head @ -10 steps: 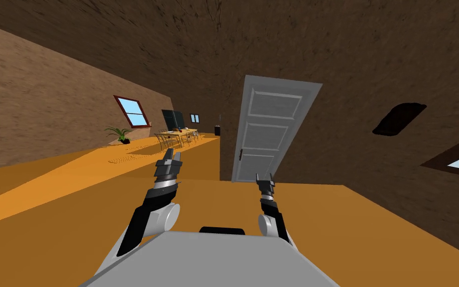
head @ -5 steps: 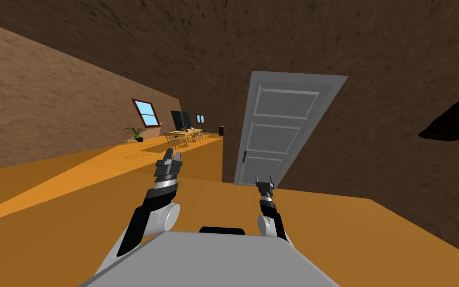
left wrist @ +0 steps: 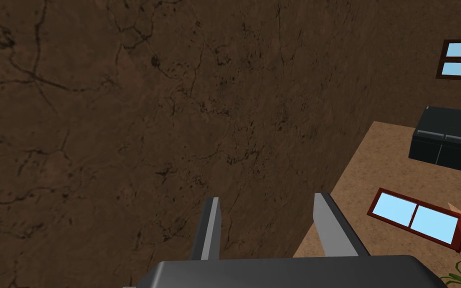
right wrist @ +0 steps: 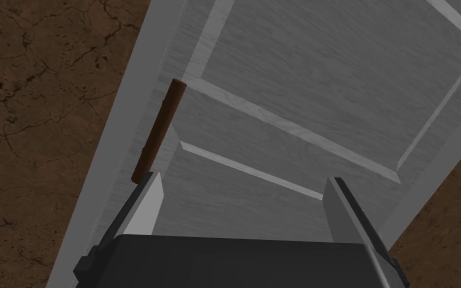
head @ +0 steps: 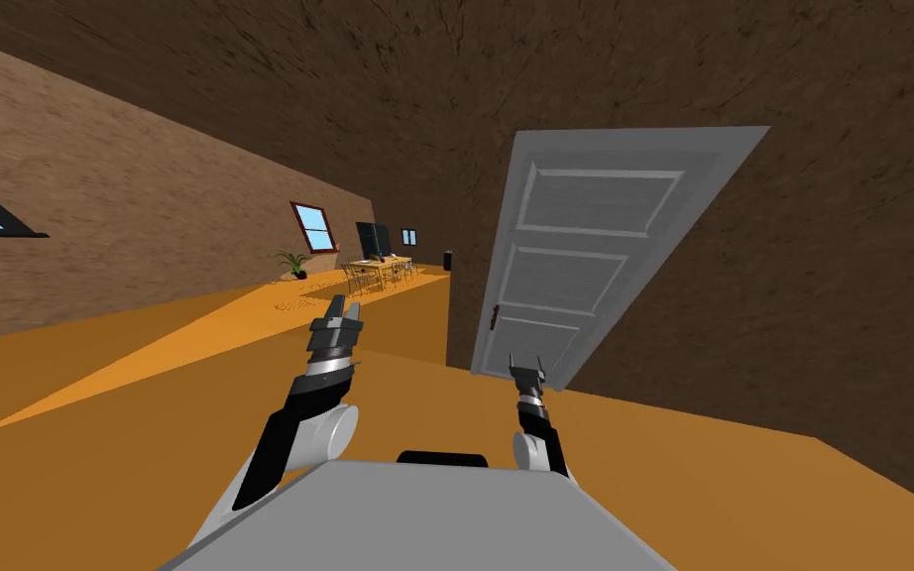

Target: Pull the door open

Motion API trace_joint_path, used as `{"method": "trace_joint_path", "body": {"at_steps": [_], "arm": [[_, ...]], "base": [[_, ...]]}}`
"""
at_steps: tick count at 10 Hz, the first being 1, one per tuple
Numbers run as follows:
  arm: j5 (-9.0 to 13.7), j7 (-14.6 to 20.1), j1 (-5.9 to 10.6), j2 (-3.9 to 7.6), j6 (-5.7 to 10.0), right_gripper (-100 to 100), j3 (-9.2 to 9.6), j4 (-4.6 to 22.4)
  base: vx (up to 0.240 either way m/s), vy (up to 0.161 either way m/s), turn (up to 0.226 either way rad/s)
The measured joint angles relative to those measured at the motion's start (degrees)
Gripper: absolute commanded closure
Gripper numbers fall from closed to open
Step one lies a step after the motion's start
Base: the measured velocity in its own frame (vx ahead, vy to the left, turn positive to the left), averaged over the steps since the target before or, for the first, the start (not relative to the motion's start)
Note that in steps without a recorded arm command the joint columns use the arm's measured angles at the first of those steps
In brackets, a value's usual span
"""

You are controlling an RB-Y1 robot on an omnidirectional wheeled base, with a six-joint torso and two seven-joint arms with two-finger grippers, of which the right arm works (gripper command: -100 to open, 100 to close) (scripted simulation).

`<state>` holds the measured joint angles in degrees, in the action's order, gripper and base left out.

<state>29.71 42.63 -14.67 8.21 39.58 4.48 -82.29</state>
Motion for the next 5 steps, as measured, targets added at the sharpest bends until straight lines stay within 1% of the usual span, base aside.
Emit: {"method": "trace_joint_path", "body": {"at_steps": [3,5], "arm": [[1.74,3.21,1.15,0.10,1.35,-100,0.40,4.02],[2.95,5.15,1.75,0.23,1.72,-100,0.52,6.09]], "base": [[0.086,-0.050,0.131],[0.100,-0.041,0.155]]}}
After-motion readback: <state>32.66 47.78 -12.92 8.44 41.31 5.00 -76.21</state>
